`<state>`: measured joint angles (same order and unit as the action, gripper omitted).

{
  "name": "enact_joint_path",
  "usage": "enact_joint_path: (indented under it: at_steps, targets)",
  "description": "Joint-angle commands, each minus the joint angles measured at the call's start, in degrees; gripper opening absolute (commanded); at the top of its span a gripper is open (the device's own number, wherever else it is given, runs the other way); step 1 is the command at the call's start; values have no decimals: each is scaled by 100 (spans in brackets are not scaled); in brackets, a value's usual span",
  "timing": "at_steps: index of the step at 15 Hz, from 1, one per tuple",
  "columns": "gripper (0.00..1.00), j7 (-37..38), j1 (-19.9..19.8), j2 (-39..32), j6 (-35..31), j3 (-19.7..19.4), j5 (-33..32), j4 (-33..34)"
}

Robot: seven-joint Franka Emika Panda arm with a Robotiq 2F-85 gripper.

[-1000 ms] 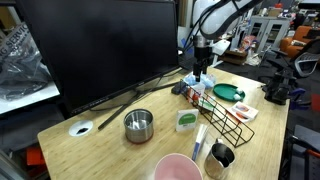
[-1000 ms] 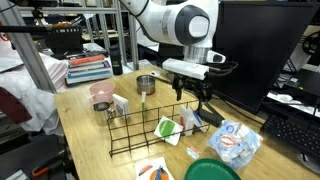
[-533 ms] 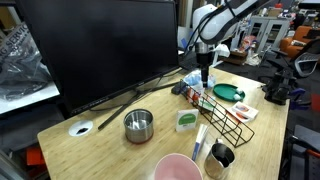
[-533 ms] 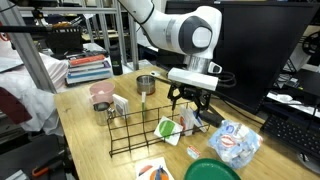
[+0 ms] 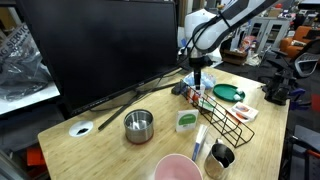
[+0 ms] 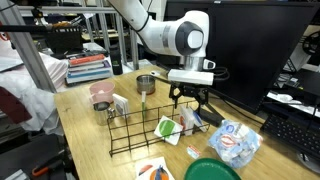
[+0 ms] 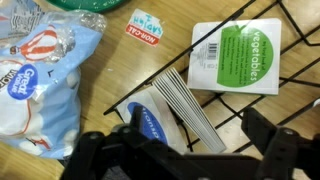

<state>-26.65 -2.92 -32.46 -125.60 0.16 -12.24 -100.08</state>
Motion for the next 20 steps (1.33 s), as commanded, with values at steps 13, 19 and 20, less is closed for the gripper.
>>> enact_joint_path:
  at_steps: [13,19,20]
  targets:
    - [64,61,11,-408,-64,21,-177,364]
    - [20,72,-28,-476,-28,13,-159,402]
    - [13,66,-41,-470,-45,20,-143,389]
